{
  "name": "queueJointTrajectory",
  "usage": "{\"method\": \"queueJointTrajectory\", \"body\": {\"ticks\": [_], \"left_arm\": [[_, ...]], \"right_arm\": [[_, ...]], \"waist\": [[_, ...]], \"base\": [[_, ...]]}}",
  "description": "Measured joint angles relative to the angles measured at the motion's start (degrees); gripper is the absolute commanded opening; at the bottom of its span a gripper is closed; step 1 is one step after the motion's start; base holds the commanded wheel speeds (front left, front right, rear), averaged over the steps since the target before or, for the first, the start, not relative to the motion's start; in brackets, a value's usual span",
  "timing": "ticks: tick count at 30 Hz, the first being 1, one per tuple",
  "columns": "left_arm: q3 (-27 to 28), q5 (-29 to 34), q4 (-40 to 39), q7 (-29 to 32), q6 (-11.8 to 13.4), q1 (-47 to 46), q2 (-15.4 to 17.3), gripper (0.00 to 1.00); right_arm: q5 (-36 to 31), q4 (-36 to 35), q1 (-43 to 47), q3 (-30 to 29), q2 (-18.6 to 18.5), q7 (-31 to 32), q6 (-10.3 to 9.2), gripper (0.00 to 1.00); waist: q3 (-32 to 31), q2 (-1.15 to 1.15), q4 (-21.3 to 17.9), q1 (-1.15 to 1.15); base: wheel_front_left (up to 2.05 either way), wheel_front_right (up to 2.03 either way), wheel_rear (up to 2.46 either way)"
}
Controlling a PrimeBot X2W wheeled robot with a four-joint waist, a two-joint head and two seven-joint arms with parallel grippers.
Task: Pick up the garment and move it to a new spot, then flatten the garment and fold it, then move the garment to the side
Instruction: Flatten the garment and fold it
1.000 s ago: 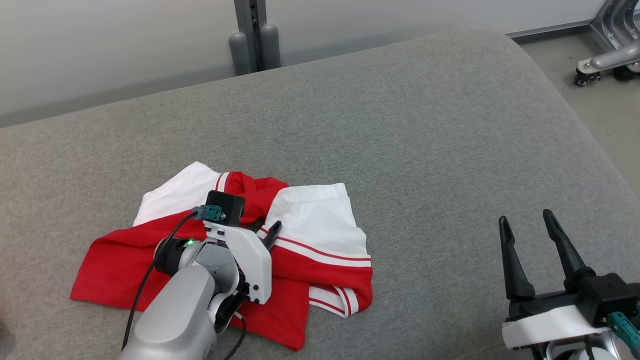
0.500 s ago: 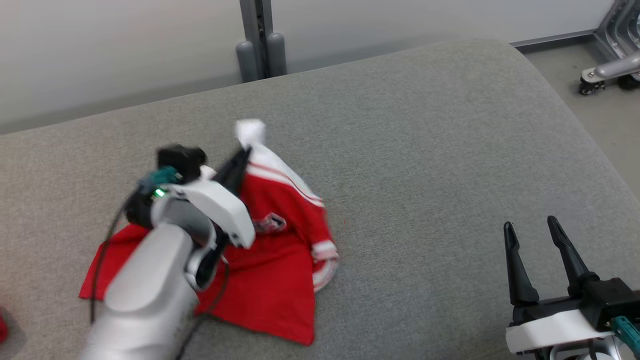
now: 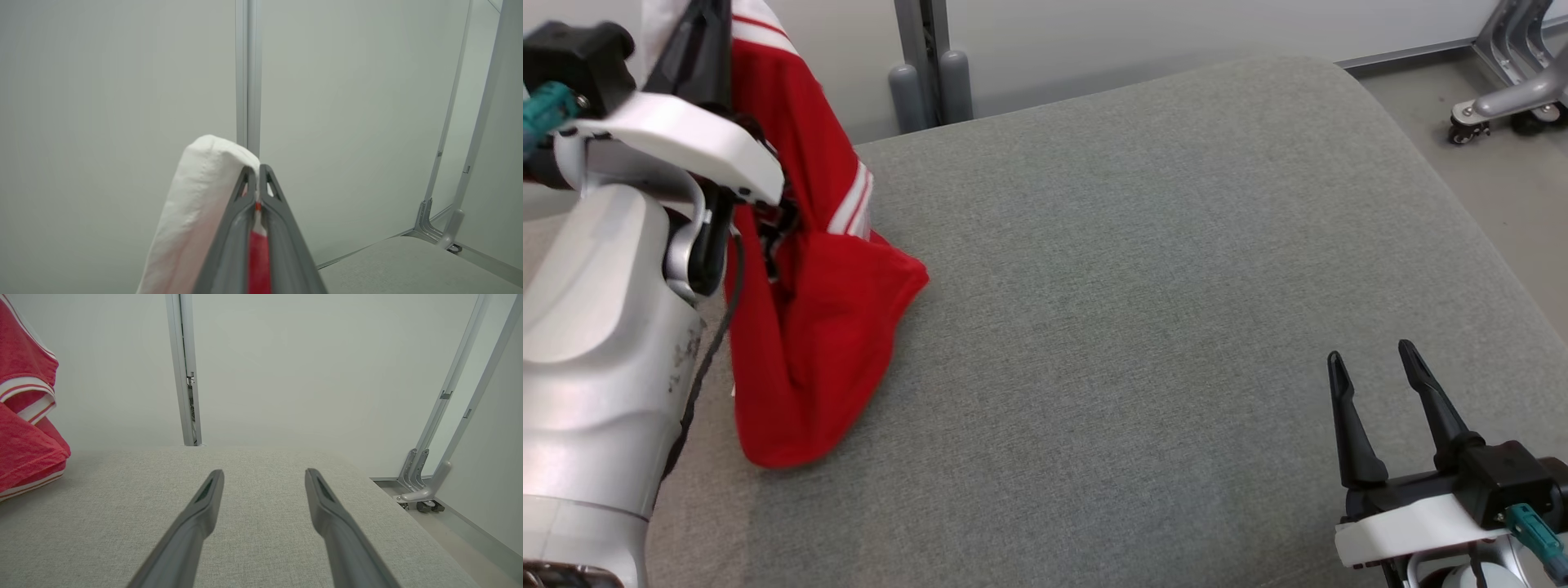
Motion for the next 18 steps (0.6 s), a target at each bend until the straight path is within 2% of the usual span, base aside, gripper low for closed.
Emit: {"method": "queueJointTrajectory", "body": {"ticks": [9,13,15,18], "left_arm": [[0.7,-0.1,1.1,-1.6,-0.4,-3.3,-0.5,0.0],[0.1,0.3,-2.1,-2.1,3.5,-2.1,-4.7,0.0],[-0.8,0.2,-4.0,-2.3,5.1,1.0,-8.2,0.0],[-5.9,-0.3,-5.4,-1.7,5.3,7.1,-12.2,0.0]], "right_arm": [[0.0,0.1,0.5,-0.6,0.0,0.0,0.0,1.0],[0.0,0.0,0.6,-0.9,0.0,0.0,0.0,1.0],[0.2,0.0,0.7,-1.1,0.0,0.0,0.0,1.0],[0.6,0.0,0.7,-1.1,0.0,0.0,0.0,1.0]], "waist": [[-0.3,0.0,-1.2,0.0],[-0.3,0.0,-1.1,0.0],[-0.2,0.0,-0.9,0.0],[0.2,0.0,-0.8,0.0]], "base": [[0.0,0.0,0.0],[0.0,0.0,0.0],[0.0,0.0,0.0],[0.0,0.0,0.0]]}}
